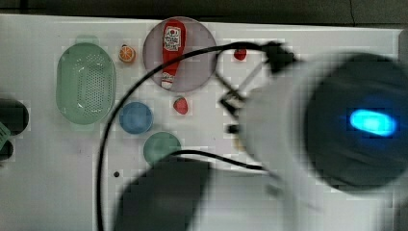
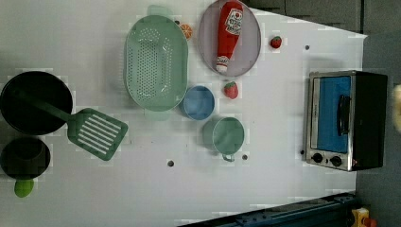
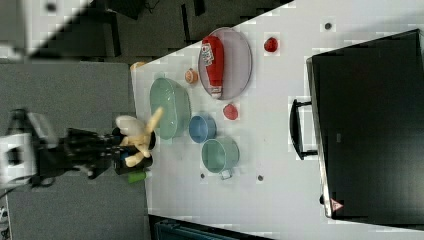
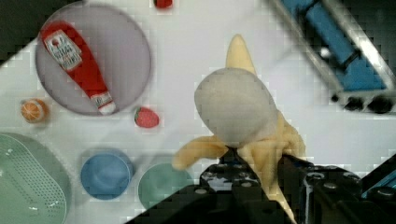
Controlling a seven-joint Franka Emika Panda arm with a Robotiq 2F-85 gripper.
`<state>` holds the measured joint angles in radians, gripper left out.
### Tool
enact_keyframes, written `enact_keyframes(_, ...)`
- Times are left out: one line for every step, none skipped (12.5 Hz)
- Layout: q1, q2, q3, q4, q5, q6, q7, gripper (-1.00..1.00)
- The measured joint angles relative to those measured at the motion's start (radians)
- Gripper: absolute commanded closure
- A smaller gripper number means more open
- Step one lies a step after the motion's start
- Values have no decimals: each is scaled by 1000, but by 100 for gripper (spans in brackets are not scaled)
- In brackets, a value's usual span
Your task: Pick banana from oven and place on table.
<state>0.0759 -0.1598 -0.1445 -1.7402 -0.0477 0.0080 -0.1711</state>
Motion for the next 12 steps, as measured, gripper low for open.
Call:
enact_keyframes(7,8,31,-67,1,49,41,57)
enact_keyframes(8,31,63,-122,-1,93,77,57)
enact_keyframes(14,60,80,-175,-4,173,101,57)
enact_keyframes(19,76,85,-254,4,289,120,57)
enact_keyframes(20,84,83,-342,10,376,136,57)
enact_keyframes(20,95,70,-424,16,437,145,57)
enact_keyframes(19,106,54,-494,16,484,160,57)
enact_keyframes(19,118,32,-549,12,526,165,57)
enact_keyframes(16,140,13,-582,12,572,168,57)
enact_keyframes(0,157,12,-611,11,617,170,57)
enact_keyframes(-17,182,16,-623,0,649,169,48)
enact_keyframes(-24,208,19,-621,-5,667,171,28)
